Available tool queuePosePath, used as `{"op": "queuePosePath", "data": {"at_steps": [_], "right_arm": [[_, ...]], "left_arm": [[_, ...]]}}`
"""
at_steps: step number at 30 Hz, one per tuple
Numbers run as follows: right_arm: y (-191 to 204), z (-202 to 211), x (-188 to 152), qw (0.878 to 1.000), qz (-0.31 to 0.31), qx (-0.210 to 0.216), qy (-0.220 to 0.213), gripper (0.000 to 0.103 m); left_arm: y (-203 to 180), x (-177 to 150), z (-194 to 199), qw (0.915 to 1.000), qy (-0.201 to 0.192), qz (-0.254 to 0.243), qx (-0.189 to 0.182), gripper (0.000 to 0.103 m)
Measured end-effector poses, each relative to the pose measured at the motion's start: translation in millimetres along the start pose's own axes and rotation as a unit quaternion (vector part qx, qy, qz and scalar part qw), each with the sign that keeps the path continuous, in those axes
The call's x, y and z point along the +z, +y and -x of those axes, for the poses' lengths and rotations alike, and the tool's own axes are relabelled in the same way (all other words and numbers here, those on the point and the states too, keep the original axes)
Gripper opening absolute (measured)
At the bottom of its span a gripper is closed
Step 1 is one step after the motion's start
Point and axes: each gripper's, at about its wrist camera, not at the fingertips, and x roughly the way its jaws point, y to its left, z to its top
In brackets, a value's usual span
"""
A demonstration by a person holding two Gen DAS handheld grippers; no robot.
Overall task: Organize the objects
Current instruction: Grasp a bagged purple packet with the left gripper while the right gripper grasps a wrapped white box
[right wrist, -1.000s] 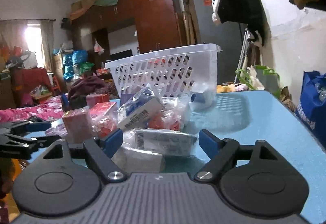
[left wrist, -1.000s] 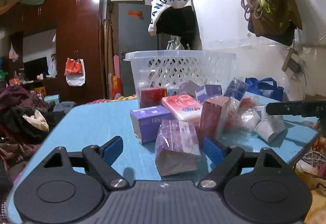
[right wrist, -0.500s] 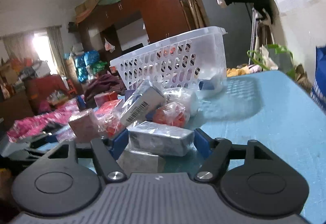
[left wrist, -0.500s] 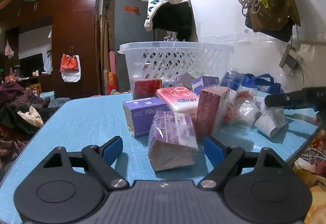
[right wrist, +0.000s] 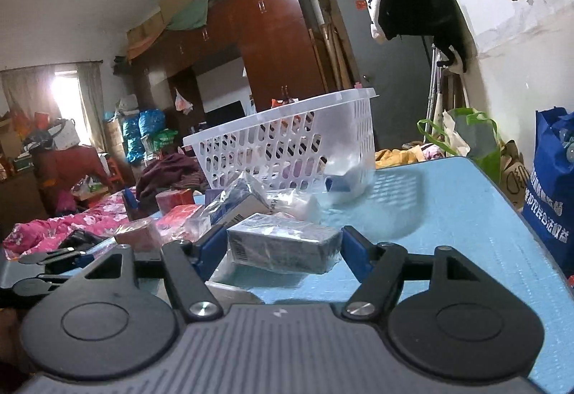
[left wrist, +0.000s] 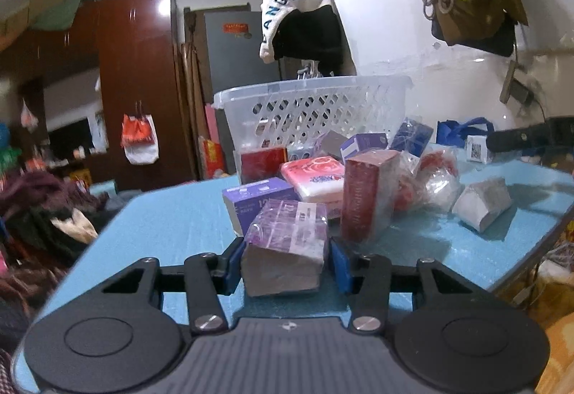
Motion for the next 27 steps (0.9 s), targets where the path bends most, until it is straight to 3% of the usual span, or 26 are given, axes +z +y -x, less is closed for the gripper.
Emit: {"op": "queuePosePath", "data": {"at_steps": [8,13,17,22,27], "right_arm": [[-2,6,2,1.000,0.014,-0.018,-0.021,0.072],[8,6,2,0.997,0.049,-0.055,-0.039,0.072],[12,3,3,0.996,0.059,-0.051,-0.046,0.072],[17,5,9,0.992,0.074,-0.051,-0.084,0.072],[24,-4,34,0.987,0.094,-0.043,-0.121,0.072]], "left_arm": [[19,12,19,0.9988,-0.035,0.033,-0.006,0.053],[33,19,19,0.9973,-0.051,0.054,0.005,0.053],[43,28,20,0.9953,-0.073,0.063,0.008,0.053],[50,46,19,0.9920,-0.102,0.074,0.002,0.053],[51,77,9,0.9894,-0.119,0.083,-0.011,0.053]]}}
